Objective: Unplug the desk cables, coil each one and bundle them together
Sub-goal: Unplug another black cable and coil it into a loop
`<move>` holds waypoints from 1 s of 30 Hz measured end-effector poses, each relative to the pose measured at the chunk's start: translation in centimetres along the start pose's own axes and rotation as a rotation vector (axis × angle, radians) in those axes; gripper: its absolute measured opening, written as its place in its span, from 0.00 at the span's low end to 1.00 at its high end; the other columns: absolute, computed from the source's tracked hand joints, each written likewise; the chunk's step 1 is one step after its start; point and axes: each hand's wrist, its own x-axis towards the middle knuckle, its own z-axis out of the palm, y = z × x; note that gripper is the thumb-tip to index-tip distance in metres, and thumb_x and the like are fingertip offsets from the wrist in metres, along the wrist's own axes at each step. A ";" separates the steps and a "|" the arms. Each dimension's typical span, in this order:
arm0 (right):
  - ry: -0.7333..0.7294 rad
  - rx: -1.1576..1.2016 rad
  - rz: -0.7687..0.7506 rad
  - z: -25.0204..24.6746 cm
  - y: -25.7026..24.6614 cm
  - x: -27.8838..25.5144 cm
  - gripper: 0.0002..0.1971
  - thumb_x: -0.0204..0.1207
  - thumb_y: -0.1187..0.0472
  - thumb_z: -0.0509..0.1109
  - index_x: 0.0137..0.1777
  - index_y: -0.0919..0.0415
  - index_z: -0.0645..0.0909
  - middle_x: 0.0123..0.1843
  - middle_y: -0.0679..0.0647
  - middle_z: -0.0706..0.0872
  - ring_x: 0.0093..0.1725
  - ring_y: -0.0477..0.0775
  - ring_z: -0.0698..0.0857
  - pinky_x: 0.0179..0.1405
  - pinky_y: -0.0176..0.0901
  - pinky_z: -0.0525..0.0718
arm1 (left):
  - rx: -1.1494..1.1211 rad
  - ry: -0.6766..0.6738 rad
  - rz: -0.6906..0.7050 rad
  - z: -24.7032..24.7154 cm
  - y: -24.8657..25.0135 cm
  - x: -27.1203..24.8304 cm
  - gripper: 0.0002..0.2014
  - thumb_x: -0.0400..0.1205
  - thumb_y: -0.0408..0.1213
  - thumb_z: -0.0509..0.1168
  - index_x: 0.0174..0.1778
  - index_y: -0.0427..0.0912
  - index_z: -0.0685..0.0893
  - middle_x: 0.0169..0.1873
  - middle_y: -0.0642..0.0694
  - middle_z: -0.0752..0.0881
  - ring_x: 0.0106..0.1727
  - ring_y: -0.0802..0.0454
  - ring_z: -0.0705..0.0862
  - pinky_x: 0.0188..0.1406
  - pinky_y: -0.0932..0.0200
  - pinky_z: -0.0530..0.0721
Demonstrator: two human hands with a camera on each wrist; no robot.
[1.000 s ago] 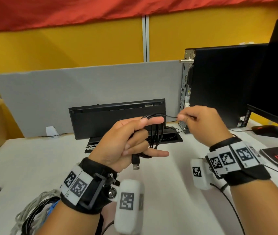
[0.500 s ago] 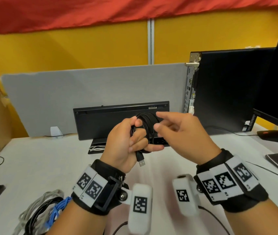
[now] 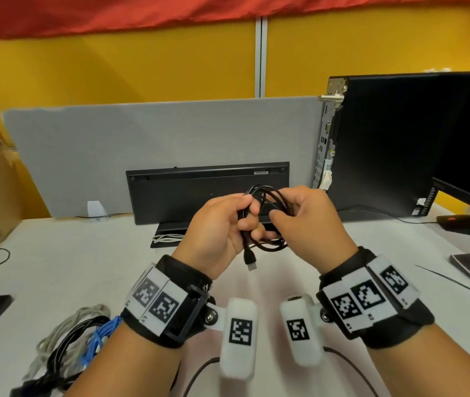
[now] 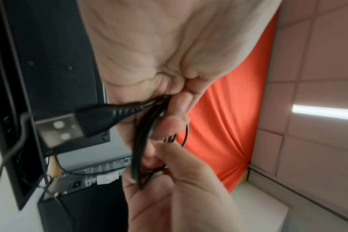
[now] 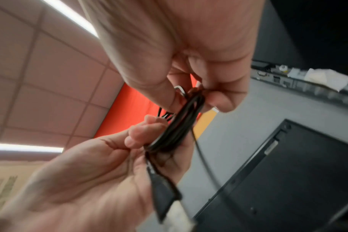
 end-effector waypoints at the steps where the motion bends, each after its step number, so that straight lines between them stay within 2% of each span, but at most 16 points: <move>1: 0.020 -0.083 -0.015 0.0 0.2 0.1 0.15 0.73 0.76 0.66 0.42 0.55 0.88 0.45 0.60 0.83 0.37 0.43 0.83 0.31 0.29 0.82 | 0.006 0.013 -0.001 0.1 0.0 0.0 0.15 0.87 0.33 0.51 0.36 0.37 0.76 0.21 0.49 0.65 0.25 0.50 0.70 0.38 0.53 0.83; 2: 0.030 -0.156 -0.028 -0.1 0.3 0.2 0.13 0.72 0.75 0.67 0.42 0.56 0.88 0.43 0.58 0.83 0.38 0.44 0.82 0.35 0.35 0.83 | 0.011 0.024 -0.002 0.2 0.0 0.0 0.14 0.87 0.33 0.52 0.36 0.37 0.76 0.21 0.49 0.64 0.24 0.51 0.68 0.37 0.53 0.81; 3: 0.028 -0.200 -0.035 0.0 0.5 0.2 0.12 0.72 0.74 0.68 0.41 0.56 0.88 0.41 0.56 0.82 0.38 0.46 0.81 0.38 0.37 0.81 | 0.014 0.034 -0.001 0.3 0.0 -0.1 0.14 0.87 0.33 0.52 0.36 0.37 0.75 0.21 0.50 0.63 0.23 0.53 0.66 0.34 0.54 0.79; 6: -0.033 -0.261 -0.071 0.1 0.6 0.2 0.06 0.73 0.69 0.71 0.38 0.59 0.86 0.41 0.54 0.78 0.38 0.47 0.78 0.37 0.34 0.75 | 0.034 0.041 0.012 0.4 0.2 -0.2 0.15 0.87 0.33 0.51 0.35 0.39 0.72 0.21 0.51 0.61 0.20 0.56 0.60 0.25 0.57 0.71; 10: -0.061 -0.193 -0.115 0.0 0.6 0.2 0.02 0.70 0.65 0.77 0.39 0.61 0.86 0.44 0.54 0.81 0.44 0.52 0.81 0.44 0.48 0.83 | 0.091 0.040 0.021 0.4 0.6 -0.5 0.15 0.88 0.34 0.51 0.34 0.40 0.71 0.21 0.51 0.61 0.20 0.56 0.57 0.22 0.60 0.66; 15: -0.062 0.104 -0.106 0.5 0.5 0.0 0.12 0.71 0.76 0.71 0.45 0.60 0.88 0.52 0.56 0.83 0.51 0.54 0.84 0.53 0.56 0.86 | 0.013 -0.009 0.011 0.4 0.7 -0.5 0.15 0.87 0.35 0.52 0.34 0.40 0.71 0.20 0.52 0.60 0.18 0.58 0.57 0.22 0.60 0.62; 18: -0.036 0.172 -0.125 0.7 0.7 -0.1 0.16 0.71 0.80 0.68 0.45 0.60 0.88 0.53 0.55 0.82 0.52 0.50 0.85 0.55 0.51 0.87 | -0.014 -0.030 0.004 0.6 0.5 -0.5 0.15 0.87 0.36 0.52 0.33 0.41 0.71 0.19 0.52 0.61 0.18 0.58 0.57 0.22 0.59 0.61; 21: 0.000 0.046 -0.238 0.5 0.7 0.0 0.14 0.70 0.77 0.70 0.42 0.56 0.88 0.51 0.49 0.81 0.49 0.42 0.82 0.45 0.33 0.84 | -0.020 -0.031 0.004 0.7 0.6 -0.5 0.16 0.87 0.36 0.52 0.33 0.41 0.72 0.19 0.52 0.61 0.18 0.58 0.56 0.22 0.59 0.61; 23: 0.072 -0.119 -0.328 0.2 0.7 0.2 0.08 0.67 0.72 0.74 0.38 0.58 0.86 0.49 0.46 0.80 0.47 0.42 0.81 0.41 0.29 0.79 | -0.017 -0.041 0.001 0.6 0.7 -0.5 0.15 0.87 0.37 0.52 0.33 0.41 0.72 0.20 0.52 0.59 0.19 0.57 0.55 0.22 0.59 0.61; 25: 0.153 -0.291 -0.433 -0.1 0.6 0.2 0.03 0.66 0.66 0.76 0.35 0.59 0.85 0.49 0.46 0.81 0.43 0.41 0.79 0.40 0.34 0.80 | -0.024 -0.046 -0.017 0.4 0.8 -0.5 0.16 0.87 0.37 0.52 0.33 0.42 0.72 0.21 0.52 0.59 0.20 0.56 0.54 0.21 0.60 0.62; 27: 0.216 -0.404 -0.533 -0.6 0.5 0.1 0.02 0.68 0.63 0.77 0.38 0.60 0.87 0.50 0.49 0.83 0.42 0.43 0.78 0.38 0.41 0.82 | -0.057 -0.033 -0.045 0.2 0.6 -0.5 0.16 0.87 0.38 0.52 0.32 0.43 0.72 0.20 0.53 0.59 0.19 0.57 0.54 0.20 0.62 0.63; 30: 0.260 -0.520 -0.691 -0.9 0.7 0.1 0.14 0.71 0.65 0.75 0.57 0.57 0.89 0.52 0.54 0.85 0.45 0.52 0.83 0.38 0.46 0.84 | -0.045 -0.010 -0.068 0.2 0.3 -0.3 0.17 0.87 0.37 0.52 0.31 0.43 0.72 0.19 0.53 0.59 0.18 0.58 0.55 0.19 0.62 0.64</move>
